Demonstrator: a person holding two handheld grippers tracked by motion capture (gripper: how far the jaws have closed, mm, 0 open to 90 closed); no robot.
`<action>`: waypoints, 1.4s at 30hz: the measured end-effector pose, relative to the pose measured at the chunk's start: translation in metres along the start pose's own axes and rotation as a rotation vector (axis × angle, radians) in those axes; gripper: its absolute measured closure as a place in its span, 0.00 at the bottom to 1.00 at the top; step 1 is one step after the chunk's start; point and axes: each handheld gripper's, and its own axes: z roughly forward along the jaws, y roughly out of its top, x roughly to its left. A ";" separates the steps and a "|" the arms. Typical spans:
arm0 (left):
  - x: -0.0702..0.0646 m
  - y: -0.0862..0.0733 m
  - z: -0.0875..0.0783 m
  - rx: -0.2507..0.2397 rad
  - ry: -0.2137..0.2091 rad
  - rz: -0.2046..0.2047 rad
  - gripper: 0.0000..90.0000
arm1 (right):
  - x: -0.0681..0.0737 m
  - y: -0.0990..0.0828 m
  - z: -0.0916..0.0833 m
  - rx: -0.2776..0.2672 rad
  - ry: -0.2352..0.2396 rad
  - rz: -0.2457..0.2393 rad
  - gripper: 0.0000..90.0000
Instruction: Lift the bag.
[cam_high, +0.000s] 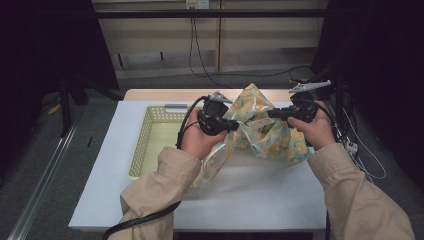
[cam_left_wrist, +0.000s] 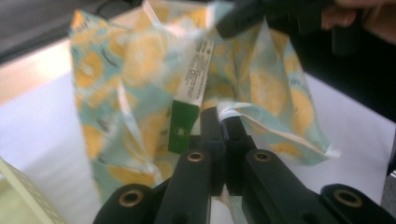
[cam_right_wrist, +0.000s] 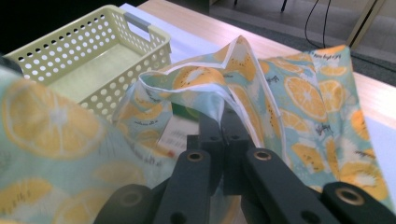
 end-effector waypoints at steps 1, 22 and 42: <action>0.000 0.005 -0.003 -0.010 0.004 0.001 1.00 | 0.000 0.001 -0.003 -0.004 -0.001 0.000 1.00; 0.035 0.087 -0.053 -0.141 0.010 -0.031 1.00 | -0.001 0.057 -0.038 -0.089 -0.044 -0.019 1.00; 0.049 0.124 -0.080 -0.081 0.078 0.012 1.00 | 0.007 0.095 -0.045 -0.165 -0.052 -0.038 1.00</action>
